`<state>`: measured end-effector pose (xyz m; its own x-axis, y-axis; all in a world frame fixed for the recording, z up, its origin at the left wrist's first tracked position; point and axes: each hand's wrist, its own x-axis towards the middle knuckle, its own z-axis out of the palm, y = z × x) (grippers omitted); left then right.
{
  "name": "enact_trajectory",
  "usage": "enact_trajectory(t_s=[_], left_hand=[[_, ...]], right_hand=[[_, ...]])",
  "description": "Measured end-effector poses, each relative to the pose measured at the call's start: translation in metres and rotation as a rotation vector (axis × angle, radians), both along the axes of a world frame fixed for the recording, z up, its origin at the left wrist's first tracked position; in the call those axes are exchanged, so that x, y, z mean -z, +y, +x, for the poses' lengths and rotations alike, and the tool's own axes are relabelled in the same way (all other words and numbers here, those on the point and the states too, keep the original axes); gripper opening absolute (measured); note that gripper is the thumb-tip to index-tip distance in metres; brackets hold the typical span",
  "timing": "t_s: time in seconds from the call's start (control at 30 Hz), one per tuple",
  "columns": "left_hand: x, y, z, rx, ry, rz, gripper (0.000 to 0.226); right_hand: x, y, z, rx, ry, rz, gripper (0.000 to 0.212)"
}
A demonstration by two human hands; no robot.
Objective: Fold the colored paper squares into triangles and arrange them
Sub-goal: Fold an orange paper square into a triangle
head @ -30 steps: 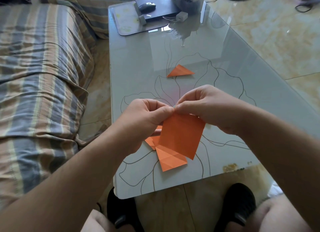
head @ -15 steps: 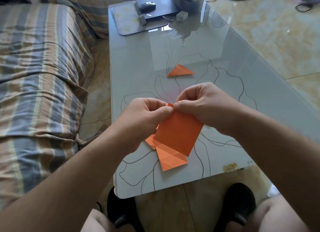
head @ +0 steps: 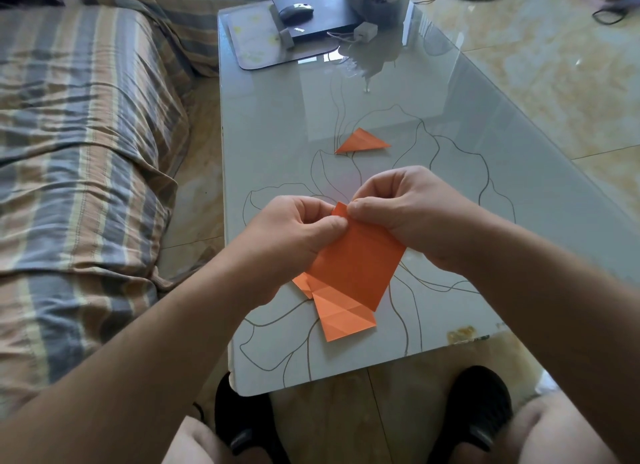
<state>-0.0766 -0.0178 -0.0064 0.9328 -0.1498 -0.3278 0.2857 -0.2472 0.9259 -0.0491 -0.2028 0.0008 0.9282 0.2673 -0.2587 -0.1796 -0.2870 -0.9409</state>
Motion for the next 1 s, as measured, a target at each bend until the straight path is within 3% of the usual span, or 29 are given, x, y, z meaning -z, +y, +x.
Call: enact_trajectory(t_s=[0.33, 0.63, 1.0], left_hand=[[0.0, 0.0, -0.001, 0.02, 0.021, 0.033, 0.018], [-0.007, -0.002, 0.004, -0.08, 0.135, -0.101, 0.012], [-0.009, 0.002, 0.004, -0.121, -0.009, -0.081, 0.011]], right_hand=[[-0.001, -0.001, 0.001, -0.073, -0.005, -0.085, 0.012], [-0.001, -0.006, 0.005, -0.023, 0.047, -0.014, 0.014], [-0.004, -0.017, 0.01, -0.074, 0.035, -0.009, 0.013]])
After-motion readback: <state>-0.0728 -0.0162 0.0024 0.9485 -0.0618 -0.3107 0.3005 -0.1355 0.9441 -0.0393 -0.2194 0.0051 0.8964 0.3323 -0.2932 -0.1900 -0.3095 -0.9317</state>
